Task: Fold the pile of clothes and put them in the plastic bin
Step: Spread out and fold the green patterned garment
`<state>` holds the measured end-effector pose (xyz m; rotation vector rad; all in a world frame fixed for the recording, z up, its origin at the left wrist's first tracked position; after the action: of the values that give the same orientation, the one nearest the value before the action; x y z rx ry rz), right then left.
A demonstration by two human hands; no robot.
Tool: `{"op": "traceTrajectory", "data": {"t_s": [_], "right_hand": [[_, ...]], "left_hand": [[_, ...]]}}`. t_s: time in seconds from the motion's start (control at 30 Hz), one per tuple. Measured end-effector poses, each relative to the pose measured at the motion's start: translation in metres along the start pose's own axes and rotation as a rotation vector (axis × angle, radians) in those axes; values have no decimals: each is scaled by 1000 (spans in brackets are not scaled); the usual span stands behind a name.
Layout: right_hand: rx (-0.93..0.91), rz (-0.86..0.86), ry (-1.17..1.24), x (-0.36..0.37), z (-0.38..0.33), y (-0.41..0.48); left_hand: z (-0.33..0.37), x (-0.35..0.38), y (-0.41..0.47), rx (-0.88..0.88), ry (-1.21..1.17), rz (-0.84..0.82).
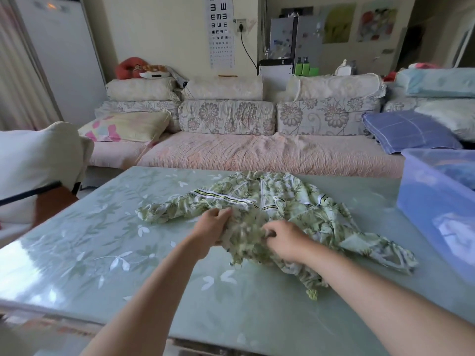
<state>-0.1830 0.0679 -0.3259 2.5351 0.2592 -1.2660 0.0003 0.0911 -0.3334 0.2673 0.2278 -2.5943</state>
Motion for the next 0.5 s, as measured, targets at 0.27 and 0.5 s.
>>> {"op": "traceTrajectory", "data": {"t_s": [0.27, 0.5], "right_hand": [[297, 281, 172, -43, 38, 10], [-341, 235, -204, -21, -24, 7]], "left_hand": [[34, -7, -17, 318, -46, -116], [1, 50, -35, 685, 1040, 40]]}}
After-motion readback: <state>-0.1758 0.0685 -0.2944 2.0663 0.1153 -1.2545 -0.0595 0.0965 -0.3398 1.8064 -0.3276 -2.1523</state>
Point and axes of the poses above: each hand's wrist, its own y-axis towards the middle knuckle, its own x-axis out of the palm, z = x × y, the point moved 10 cm from there along y, towards the middle knuckle, and after that the axes turned 15 degrees about z, right-handed, at the moved point
